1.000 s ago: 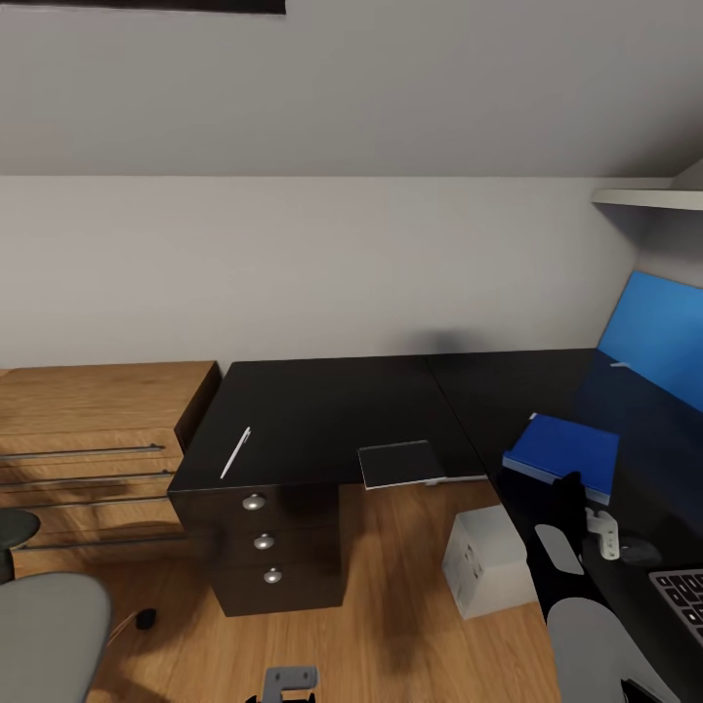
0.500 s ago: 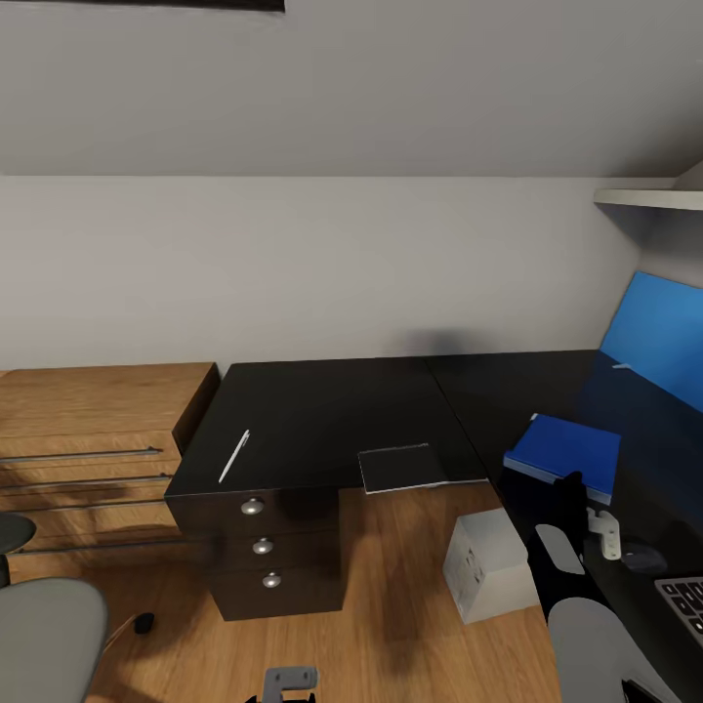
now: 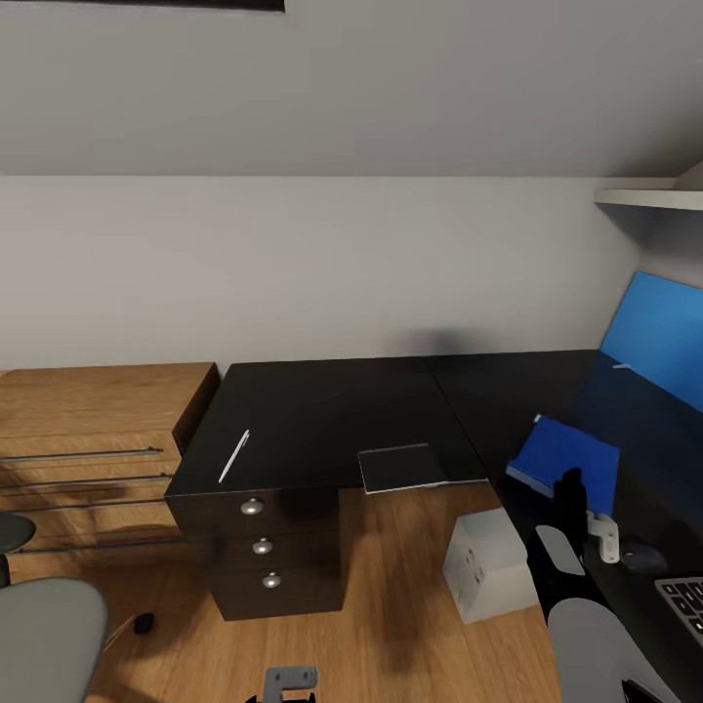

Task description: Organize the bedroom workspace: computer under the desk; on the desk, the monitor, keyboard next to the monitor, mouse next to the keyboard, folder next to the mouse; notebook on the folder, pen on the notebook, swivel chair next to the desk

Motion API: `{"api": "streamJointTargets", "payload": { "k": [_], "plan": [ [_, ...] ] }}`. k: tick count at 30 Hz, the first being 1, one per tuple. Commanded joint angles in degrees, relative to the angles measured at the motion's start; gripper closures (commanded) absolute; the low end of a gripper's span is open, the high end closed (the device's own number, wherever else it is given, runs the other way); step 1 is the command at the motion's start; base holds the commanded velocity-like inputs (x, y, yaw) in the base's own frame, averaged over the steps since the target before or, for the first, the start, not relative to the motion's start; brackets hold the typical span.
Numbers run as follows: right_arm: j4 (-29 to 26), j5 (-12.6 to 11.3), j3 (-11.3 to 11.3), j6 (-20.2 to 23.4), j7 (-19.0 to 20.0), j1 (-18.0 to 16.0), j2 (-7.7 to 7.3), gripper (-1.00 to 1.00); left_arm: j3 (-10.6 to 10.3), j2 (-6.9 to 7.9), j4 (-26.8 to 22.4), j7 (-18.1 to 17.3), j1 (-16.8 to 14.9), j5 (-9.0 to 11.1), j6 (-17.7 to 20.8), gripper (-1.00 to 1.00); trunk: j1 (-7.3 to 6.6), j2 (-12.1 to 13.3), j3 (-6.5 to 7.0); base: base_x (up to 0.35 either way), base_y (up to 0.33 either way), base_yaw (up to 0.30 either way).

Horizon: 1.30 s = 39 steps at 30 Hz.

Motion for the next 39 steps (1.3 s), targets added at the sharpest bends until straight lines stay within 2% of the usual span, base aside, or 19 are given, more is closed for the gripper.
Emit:
{"api": "streamJointTargets", "payload": {
  "k": [1, 39],
  "plan": [
    [0.0, -0.6, -0.2, 0.0, 0.6, -0.1, 0.05, -1.0, -0.2, 0.04, -0.1, 0.4, 0.0, 0.3, 0.2, -1.0, 0.0, 0.0, -0.05, 0.0, 0.0, 0.0],
    [0.0, -0.6, 0.0, -0.1, 0.9, 0.0, 0.39, -1.0, -0.4, -0.04, 0.0, 0.3, 0.0, 0.2, 0.2, -1.0, 0.0, 0.0, -0.05, -0.027, 0.0, 0.0]
  ]
}}
